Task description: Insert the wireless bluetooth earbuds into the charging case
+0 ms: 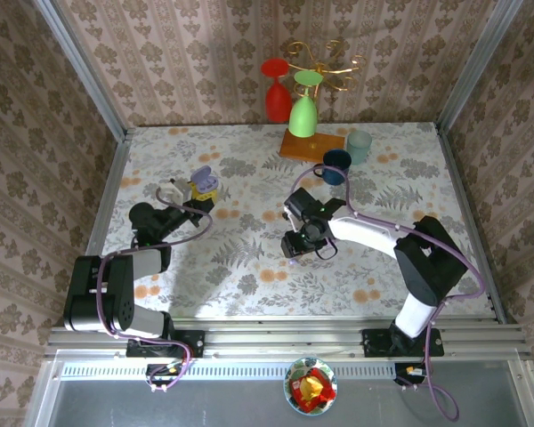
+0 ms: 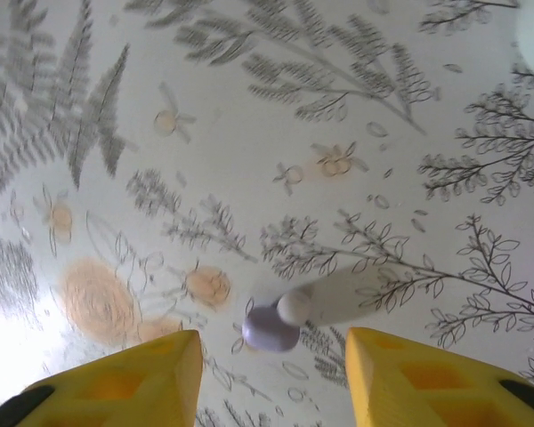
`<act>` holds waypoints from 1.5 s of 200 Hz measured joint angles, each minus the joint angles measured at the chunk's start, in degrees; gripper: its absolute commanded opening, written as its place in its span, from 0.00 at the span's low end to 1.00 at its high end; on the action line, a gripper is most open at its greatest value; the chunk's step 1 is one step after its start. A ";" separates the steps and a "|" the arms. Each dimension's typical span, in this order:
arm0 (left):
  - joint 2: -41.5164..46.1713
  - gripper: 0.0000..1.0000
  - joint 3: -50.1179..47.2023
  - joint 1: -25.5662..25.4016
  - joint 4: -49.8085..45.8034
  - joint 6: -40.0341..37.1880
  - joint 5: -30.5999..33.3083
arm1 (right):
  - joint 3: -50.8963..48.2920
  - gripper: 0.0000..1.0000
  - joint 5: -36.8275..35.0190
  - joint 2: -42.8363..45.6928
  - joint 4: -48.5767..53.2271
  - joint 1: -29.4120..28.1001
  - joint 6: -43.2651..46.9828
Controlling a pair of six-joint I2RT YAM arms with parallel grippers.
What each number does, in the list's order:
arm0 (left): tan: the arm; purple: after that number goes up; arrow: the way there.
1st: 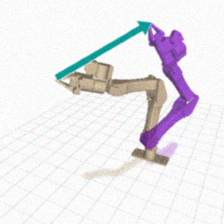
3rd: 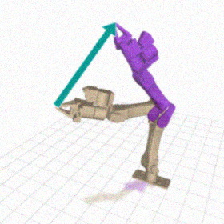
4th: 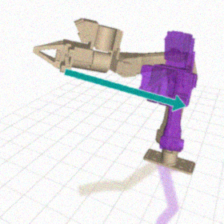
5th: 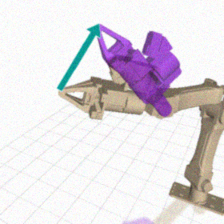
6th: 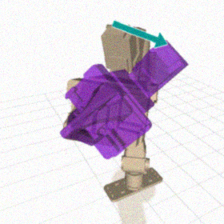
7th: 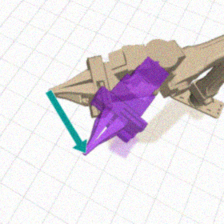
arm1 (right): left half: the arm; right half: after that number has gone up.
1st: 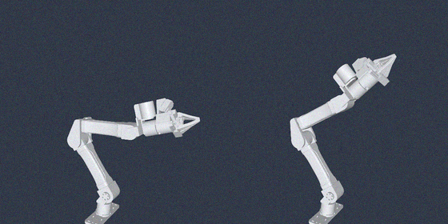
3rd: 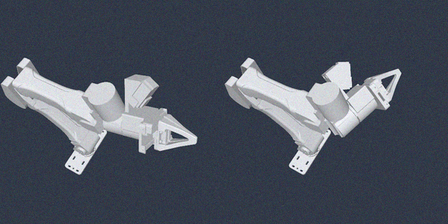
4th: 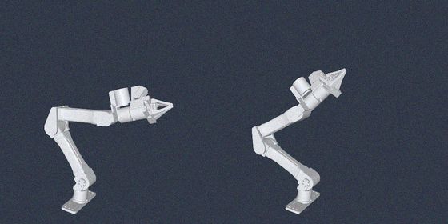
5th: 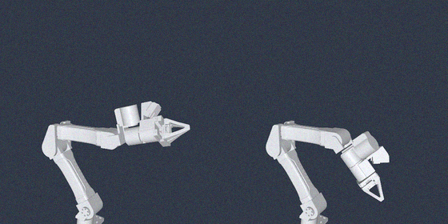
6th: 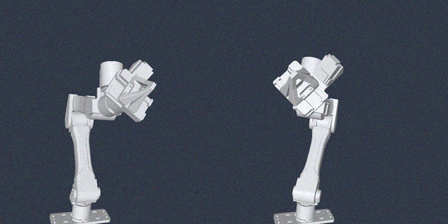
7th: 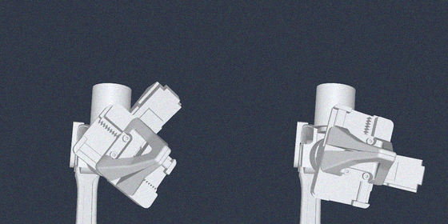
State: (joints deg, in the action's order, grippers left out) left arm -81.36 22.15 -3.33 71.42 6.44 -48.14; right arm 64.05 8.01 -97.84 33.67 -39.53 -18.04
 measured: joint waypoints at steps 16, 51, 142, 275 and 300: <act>0.00 0.34 0.00 0.04 0.00 -0.02 0.00 | 1.75 0.46 -0.96 -0.48 2.99 -0.74 2.86; 0.00 0.34 0.00 0.09 0.00 0.00 0.00 | 5.57 0.56 -5.53 -3.96 8.02 -2.80 6.38; -0.02 0.34 0.00 0.11 0.00 0.00 0.00 | 14.67 0.61 -15.34 -14.38 17.90 -7.39 6.36; -0.02 0.34 0.00 0.81 0.00 0.00 0.22 | 20.22 0.57 -20.44 -17.59 19.45 -7.32 5.84; -0.02 0.34 0.00 1.18 0.00 0.02 0.46 | 20.15 0.55 -25.90 -17.07 19.41 -11.37 5.75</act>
State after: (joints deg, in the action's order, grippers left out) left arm -81.38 22.15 -2.15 71.42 6.46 -47.68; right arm 84.20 -17.89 -114.91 53.08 -50.89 -12.29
